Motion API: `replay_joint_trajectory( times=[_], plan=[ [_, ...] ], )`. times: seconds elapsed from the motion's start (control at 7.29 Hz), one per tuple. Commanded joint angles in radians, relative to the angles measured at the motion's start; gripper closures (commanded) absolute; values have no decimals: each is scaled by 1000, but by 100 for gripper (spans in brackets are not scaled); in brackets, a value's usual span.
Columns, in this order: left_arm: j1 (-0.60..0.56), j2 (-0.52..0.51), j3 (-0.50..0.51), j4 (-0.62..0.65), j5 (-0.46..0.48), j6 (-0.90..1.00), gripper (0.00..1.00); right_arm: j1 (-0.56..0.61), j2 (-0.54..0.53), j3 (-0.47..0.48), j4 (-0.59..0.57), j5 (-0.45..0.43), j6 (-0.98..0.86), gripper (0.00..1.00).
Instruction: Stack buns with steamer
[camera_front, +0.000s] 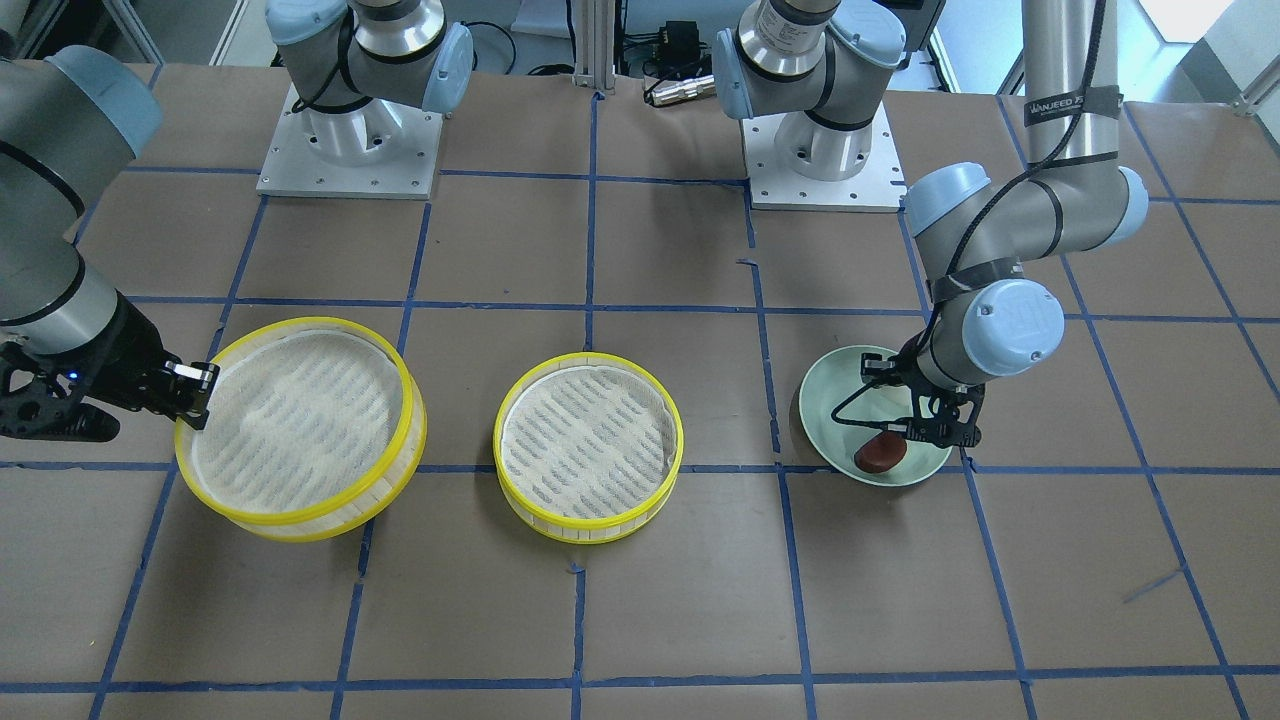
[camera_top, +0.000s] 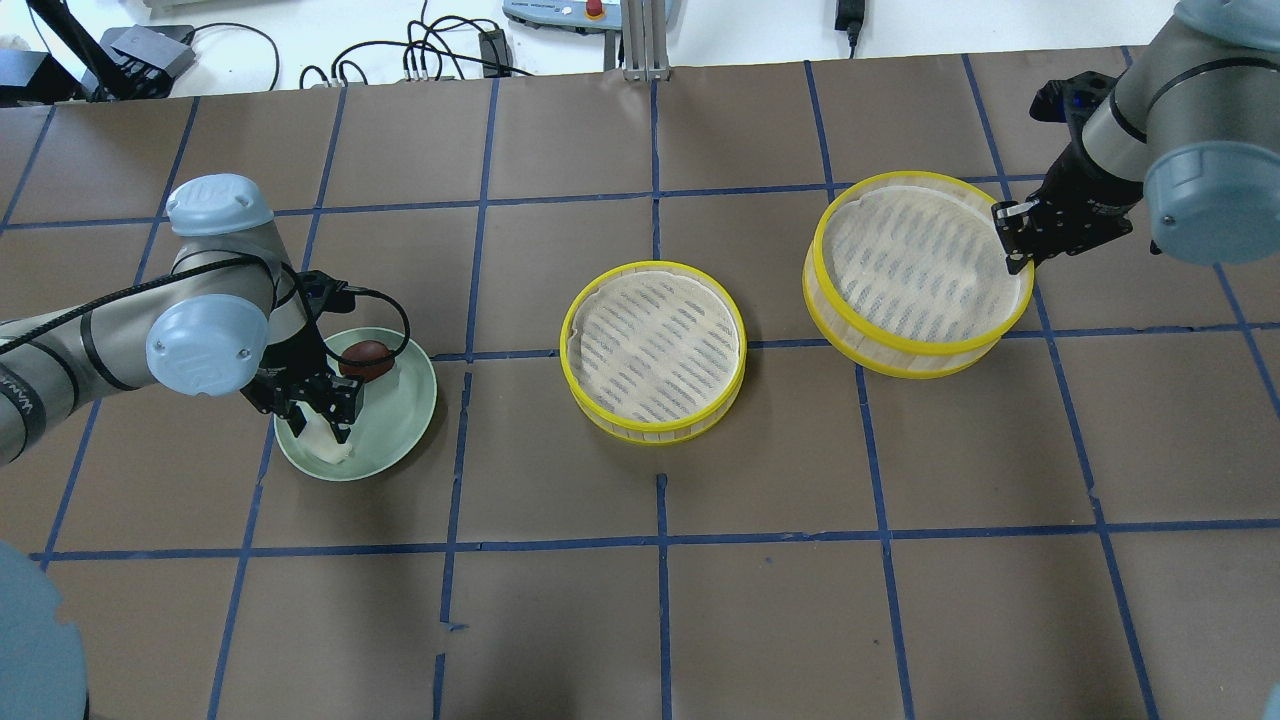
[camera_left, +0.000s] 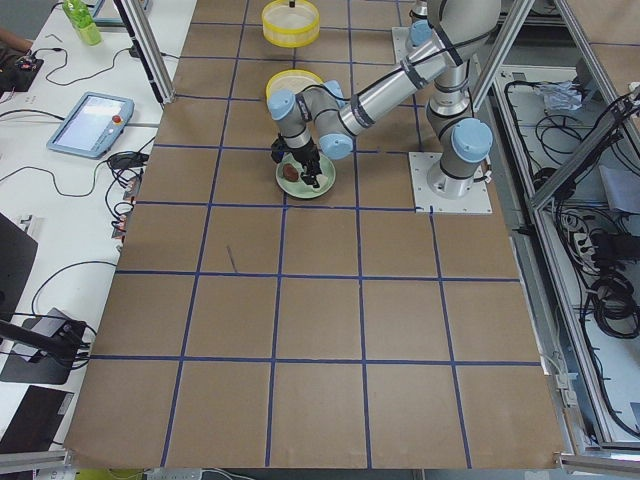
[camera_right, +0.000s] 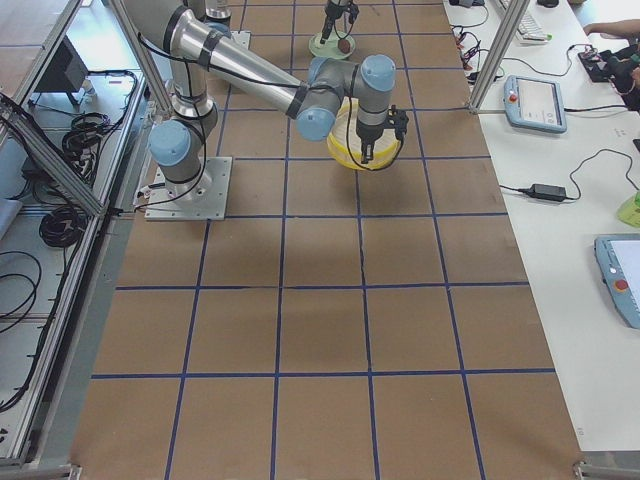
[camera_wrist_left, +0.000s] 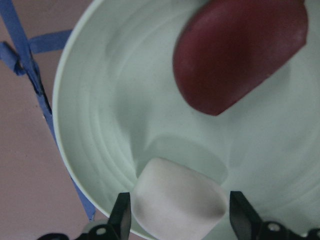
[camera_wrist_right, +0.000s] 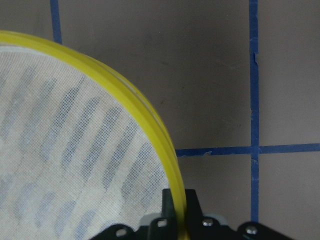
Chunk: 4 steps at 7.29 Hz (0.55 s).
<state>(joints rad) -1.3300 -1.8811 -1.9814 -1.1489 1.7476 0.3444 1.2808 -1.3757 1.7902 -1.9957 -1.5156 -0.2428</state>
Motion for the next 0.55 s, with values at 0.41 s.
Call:
replay_joint_trajectory(
  times=[0.41],
  plan=[
    [-43, 179, 111, -64, -90, -59, 93, 2, 4, -2, -2, 2, 10, 96]
  ],
)
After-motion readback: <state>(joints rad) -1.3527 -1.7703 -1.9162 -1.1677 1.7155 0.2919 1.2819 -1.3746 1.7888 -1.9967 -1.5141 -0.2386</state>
